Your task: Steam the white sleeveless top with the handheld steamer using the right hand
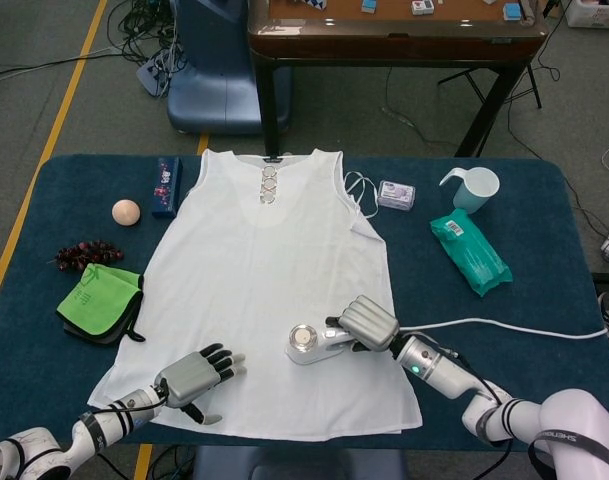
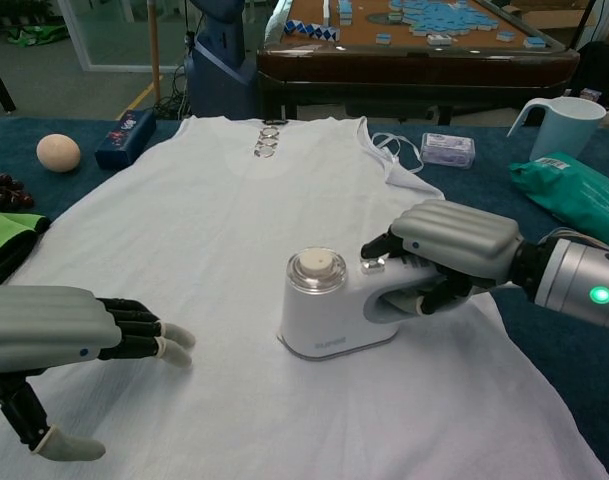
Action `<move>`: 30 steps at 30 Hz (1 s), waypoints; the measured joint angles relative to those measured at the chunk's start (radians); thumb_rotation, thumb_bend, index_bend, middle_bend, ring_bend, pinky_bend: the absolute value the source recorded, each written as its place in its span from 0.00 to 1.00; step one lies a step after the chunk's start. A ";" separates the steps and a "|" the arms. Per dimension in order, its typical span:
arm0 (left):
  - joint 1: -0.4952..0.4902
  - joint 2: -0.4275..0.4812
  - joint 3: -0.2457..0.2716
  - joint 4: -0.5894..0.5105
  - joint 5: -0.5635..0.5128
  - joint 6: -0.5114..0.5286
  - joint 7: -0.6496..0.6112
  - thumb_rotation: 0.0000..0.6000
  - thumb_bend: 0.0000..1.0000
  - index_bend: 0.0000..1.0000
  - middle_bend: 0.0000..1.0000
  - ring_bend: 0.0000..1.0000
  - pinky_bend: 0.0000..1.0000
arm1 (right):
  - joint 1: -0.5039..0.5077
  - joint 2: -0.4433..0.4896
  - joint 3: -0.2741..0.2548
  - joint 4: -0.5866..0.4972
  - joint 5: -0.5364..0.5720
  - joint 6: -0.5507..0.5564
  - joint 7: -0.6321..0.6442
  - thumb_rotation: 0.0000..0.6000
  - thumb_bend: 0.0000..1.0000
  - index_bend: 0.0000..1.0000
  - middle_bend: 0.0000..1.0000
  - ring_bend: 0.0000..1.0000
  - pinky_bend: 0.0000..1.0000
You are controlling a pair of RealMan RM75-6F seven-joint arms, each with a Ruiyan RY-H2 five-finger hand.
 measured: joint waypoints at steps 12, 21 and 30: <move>-0.004 0.003 0.008 -0.017 -0.011 0.005 0.023 0.44 0.21 0.05 0.00 0.01 0.00 | -0.033 0.043 0.001 0.000 0.026 0.015 -0.027 1.00 0.57 0.89 0.94 0.88 0.81; -0.002 0.015 0.015 -0.036 -0.017 0.015 0.041 0.44 0.21 0.05 0.00 0.01 0.00 | -0.016 0.020 -0.012 -0.018 -0.018 0.023 -0.048 1.00 0.57 0.89 0.94 0.88 0.81; 0.008 0.037 0.030 -0.063 -0.020 0.027 0.063 0.44 0.21 0.05 0.00 0.01 0.00 | 0.006 -0.004 -0.031 -0.042 -0.063 0.022 -0.080 1.00 0.57 0.89 0.94 0.88 0.81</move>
